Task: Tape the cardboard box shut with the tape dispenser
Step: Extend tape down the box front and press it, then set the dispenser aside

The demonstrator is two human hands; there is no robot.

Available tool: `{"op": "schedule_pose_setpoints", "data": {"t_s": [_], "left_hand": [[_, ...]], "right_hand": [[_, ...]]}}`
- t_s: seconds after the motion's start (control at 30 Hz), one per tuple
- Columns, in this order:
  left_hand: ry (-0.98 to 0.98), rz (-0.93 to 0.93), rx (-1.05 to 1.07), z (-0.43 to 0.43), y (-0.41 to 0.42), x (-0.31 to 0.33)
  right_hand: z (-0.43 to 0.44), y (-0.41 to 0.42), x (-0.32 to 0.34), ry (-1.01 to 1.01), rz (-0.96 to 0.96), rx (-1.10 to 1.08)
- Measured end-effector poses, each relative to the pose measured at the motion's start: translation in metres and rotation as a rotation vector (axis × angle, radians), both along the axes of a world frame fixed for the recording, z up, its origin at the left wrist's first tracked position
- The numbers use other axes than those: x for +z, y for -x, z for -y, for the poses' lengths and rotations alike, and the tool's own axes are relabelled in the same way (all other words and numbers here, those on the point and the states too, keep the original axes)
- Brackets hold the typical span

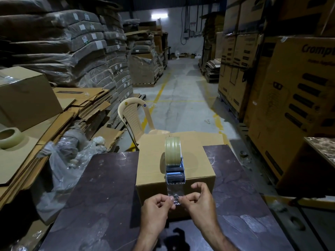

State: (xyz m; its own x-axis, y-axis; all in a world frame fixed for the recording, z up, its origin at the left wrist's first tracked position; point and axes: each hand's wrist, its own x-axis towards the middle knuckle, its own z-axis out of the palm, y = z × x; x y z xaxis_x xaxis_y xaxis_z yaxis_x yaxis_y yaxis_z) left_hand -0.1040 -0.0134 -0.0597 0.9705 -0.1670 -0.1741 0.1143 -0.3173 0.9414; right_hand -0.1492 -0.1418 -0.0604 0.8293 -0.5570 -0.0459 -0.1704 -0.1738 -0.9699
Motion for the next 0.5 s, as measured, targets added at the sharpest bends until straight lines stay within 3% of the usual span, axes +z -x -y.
{"op": "schedule_pose_setpoints", "data": {"t_s": [0.5], "left_hand": [[-0.029,0.101,-0.041,-0.0022,-0.0009,0.0034]], "right_hand": [[0.0020,-0.0034,0.0080,0.035,-0.008,0.043]]}}
